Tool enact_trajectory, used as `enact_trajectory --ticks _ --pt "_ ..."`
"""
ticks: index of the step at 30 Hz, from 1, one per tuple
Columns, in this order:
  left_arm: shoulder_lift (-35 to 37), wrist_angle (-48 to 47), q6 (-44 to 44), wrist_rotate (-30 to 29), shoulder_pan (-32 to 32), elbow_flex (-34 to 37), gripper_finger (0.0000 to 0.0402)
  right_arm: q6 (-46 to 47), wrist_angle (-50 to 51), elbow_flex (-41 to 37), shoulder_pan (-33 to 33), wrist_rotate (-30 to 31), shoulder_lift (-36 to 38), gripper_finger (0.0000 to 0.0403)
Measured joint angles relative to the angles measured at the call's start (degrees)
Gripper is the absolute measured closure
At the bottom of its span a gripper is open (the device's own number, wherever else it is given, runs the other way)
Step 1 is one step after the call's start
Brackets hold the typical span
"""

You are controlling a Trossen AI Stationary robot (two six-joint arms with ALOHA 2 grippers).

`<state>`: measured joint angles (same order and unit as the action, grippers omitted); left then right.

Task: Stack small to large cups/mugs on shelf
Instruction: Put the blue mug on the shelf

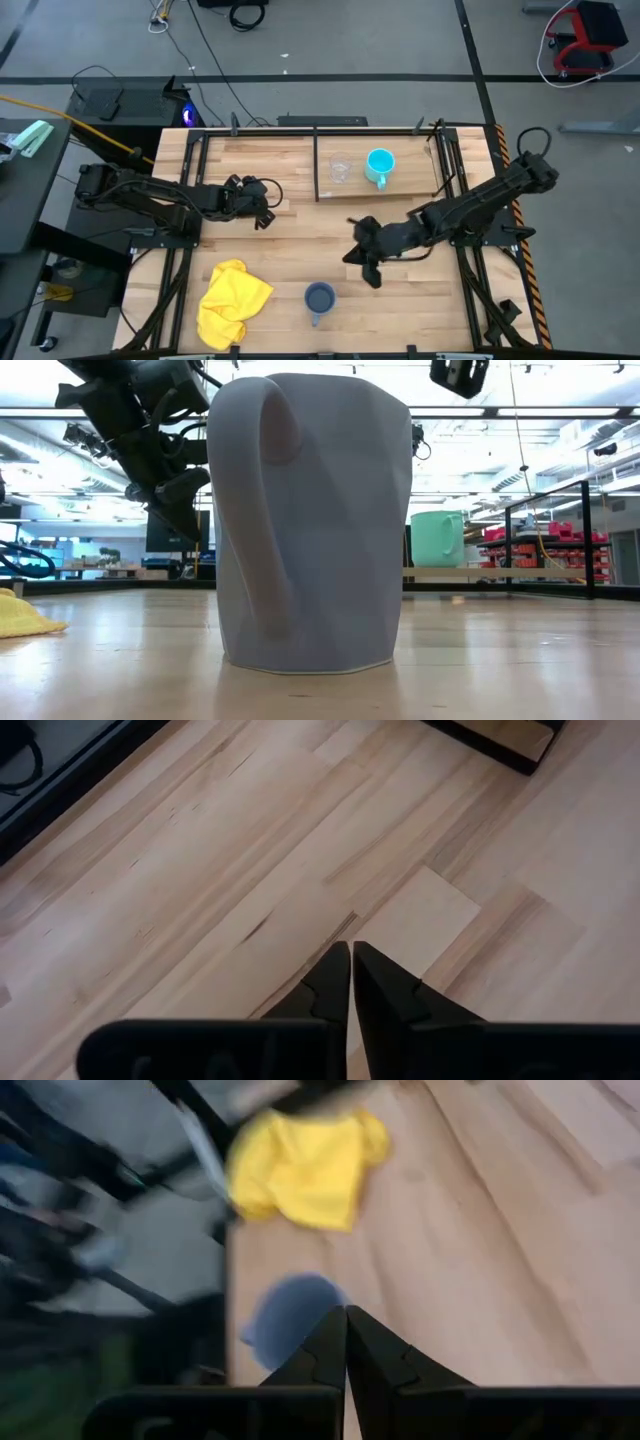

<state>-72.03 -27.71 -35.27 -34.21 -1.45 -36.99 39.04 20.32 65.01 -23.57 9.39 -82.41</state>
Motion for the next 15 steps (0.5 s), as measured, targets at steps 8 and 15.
enact_trajectory --ticks 8,15 --pt "0.0 -0.8 0.0 0.0 0.0 0.0 0.0388 -2.1 14.1 17.0 -0.1 -1.8 -13.6 0.0386" --pt "0.0 -1.4 0.0 0.0 0.0 0.0 0.0385 -1.9 19.9 24.3 -0.7 -5.3 -20.8 0.0386"
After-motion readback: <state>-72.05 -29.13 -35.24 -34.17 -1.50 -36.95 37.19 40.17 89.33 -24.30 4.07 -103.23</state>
